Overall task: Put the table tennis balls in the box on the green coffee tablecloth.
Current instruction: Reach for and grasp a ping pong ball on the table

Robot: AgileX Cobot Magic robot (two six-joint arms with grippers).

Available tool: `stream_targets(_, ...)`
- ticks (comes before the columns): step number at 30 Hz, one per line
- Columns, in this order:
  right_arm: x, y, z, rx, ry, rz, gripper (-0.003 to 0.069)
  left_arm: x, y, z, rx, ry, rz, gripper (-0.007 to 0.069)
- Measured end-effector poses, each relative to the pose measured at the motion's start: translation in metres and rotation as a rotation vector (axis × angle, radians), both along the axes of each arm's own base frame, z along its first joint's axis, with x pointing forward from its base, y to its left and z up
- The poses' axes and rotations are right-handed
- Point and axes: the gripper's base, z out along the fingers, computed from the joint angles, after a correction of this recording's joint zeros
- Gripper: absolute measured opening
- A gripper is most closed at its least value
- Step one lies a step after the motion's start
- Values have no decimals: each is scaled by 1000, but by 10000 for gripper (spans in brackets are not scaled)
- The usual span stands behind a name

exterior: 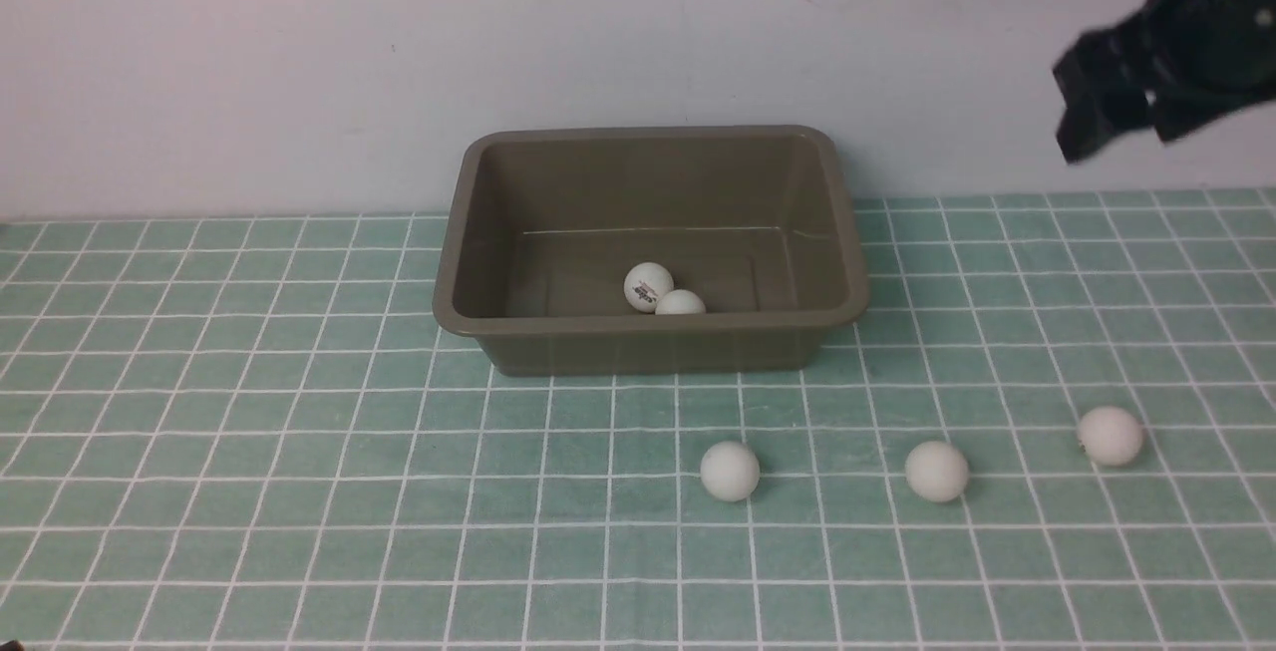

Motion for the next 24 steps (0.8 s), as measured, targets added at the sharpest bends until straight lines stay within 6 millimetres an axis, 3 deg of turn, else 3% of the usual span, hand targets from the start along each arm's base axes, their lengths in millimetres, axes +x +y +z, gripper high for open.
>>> stream_targets(5, -13, -18, -60, -77, 188, -32, 480, 0, 0, 0, 0, 0, 0, -4)
stream_targets(9, -11, -23, -88, -79, 198, -45, 480, 0, 0, 0, 0, 0, 0, -4)
stream_targets(24, 9, -23, -156, -107, 347, -49, 480, 0, 0, 0, 0, 0, 0, -4)
